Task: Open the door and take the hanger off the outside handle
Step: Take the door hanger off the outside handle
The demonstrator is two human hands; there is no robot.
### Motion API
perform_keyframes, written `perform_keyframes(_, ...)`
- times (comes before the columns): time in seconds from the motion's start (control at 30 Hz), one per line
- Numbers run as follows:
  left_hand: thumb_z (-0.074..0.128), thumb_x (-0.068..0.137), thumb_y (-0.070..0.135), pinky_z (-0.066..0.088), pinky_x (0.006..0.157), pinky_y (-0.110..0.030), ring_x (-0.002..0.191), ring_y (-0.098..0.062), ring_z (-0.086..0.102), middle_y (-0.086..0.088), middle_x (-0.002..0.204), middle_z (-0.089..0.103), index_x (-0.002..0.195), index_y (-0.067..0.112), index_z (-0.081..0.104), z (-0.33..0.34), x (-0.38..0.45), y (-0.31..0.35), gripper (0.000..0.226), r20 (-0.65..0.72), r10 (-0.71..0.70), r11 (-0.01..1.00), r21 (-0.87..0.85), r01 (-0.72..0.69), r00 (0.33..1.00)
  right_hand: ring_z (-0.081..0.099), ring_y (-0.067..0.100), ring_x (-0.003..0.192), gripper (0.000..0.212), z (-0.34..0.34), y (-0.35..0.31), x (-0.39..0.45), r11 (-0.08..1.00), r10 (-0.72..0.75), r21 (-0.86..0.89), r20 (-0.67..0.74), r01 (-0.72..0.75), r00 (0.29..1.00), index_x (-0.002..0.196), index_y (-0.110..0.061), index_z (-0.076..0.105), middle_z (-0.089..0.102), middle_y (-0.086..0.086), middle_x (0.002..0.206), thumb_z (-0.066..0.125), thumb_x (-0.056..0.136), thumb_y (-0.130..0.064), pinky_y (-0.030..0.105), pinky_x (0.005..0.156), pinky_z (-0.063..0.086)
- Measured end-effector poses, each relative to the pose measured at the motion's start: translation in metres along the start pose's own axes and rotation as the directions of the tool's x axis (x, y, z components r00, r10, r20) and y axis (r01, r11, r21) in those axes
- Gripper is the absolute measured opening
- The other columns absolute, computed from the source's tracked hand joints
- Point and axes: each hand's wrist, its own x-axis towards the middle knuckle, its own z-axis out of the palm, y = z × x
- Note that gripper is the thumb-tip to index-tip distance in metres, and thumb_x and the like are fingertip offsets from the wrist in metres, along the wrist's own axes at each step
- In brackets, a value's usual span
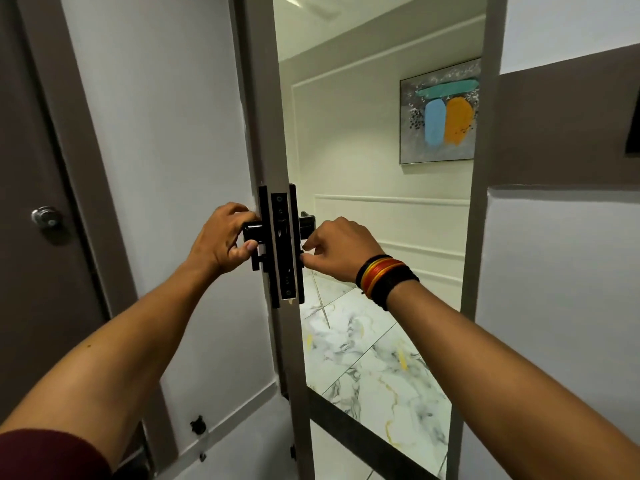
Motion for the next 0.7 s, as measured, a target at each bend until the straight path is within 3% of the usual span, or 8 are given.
perform_keyframes(0.17, 0.013, 0.083, 0.093, 0.052, 0.087, -0.048, 0.108, -0.035, 0.061, -0.018, 0.107, 0.070, 0.099, 0.006, 0.073, -0.013, -0.015, -0.020, 0.106, 0.035, -0.058, 0.998, 0.024, 0.057, 0.998, 0.071, 0.025, 0.091, 0.030, 0.005, -0.027, 0.012, 0.999, 0.008, -0.039, 0.091, -0.005, 0.996, 0.109, -0.021, 0.079, 0.079, 0.002, 0.101, 0.072, 0.085, -0.038, 0.037, 0.081, 0.059)
perform_keyframes(0.27, 0.015, 0.084, 0.092, 0.052, 0.083, -0.048, 0.101, -0.032, 0.060, -0.014, 0.101, 0.067, 0.094, 0.011, 0.068, -0.019, -0.022, -0.030, 0.098, 0.020, -0.070, 0.998, 0.011, 0.069, 0.997, 0.070, 0.028, 0.083, 0.026, 0.013, -0.044, 0.016, 0.998, 0.005, -0.066, 0.082, 0.001, 0.997, 0.099, -0.015, 0.079, 0.078, 0.005, 0.094, 0.068, 0.085, -0.033, 0.035, 0.074, 0.059)
perform_keyframes(0.37, 0.016, 0.086, 0.091, 0.049, 0.077, -0.044, 0.089, -0.021, 0.052, 0.000, 0.090, 0.056, 0.088, 0.029, 0.057, -0.024, -0.028, -0.038, 0.074, 0.005, -0.057, 0.998, -0.004, 0.057, 0.998, 0.059, 0.030, 0.063, 0.023, 0.021, -0.058, 0.013, 0.997, 0.000, -0.076, -0.002, 0.000, 1.000, 0.071, -0.012, 0.068, 0.059, 0.002, 0.060, 0.060, 0.087, -0.027, 0.030, 0.058, 0.044)
perform_keyframes(0.43, 0.015, 0.086, 0.090, 0.048, 0.075, -0.043, 0.087, -0.019, 0.051, 0.002, 0.088, 0.053, 0.088, 0.027, 0.060, -0.026, -0.029, -0.042, 0.077, -0.002, -0.066, 0.998, -0.021, 0.066, 0.998, 0.050, 0.028, 0.055, 0.029, 0.026, -0.065, 0.011, 0.993, -0.030, -0.114, -0.069, 0.022, 0.997, 0.061, -0.014, 0.052, 0.039, -0.001, 0.050, 0.058, 0.088, -0.022, 0.029, 0.056, 0.036)
perform_keyframes(0.6, 0.015, 0.087, 0.090, 0.045, 0.072, -0.039, 0.081, -0.018, 0.048, 0.004, 0.080, 0.051, 0.086, 0.039, 0.047, -0.030, -0.031, -0.039, 0.060, -0.025, -0.062, 0.996, -0.060, 0.061, 0.998, 0.050, 0.028, 0.056, 0.024, 0.041, -0.071, 0.005, 0.998, -0.063, -0.042, -0.228, 0.055, 0.972, 0.070, -0.014, 0.047, 0.049, 0.004, 0.062, 0.057, 0.092, -0.017, 0.030, 0.055, 0.036)
perform_keyframes(0.7, 0.015, 0.085, 0.092, 0.046, 0.071, -0.040, 0.082, -0.021, 0.050, 0.001, 0.080, 0.054, 0.083, 0.033, 0.047, -0.029, -0.031, -0.037, 0.067, -0.029, -0.073, 0.994, -0.087, 0.070, 0.997, 0.045, 0.024, 0.054, 0.025, 0.051, -0.072, -0.001, 0.997, -0.021, 0.069, -0.319, 0.045, 0.947, 0.071, -0.016, 0.045, 0.048, 0.001, 0.063, 0.060, 0.091, -0.012, 0.028, 0.056, 0.031)
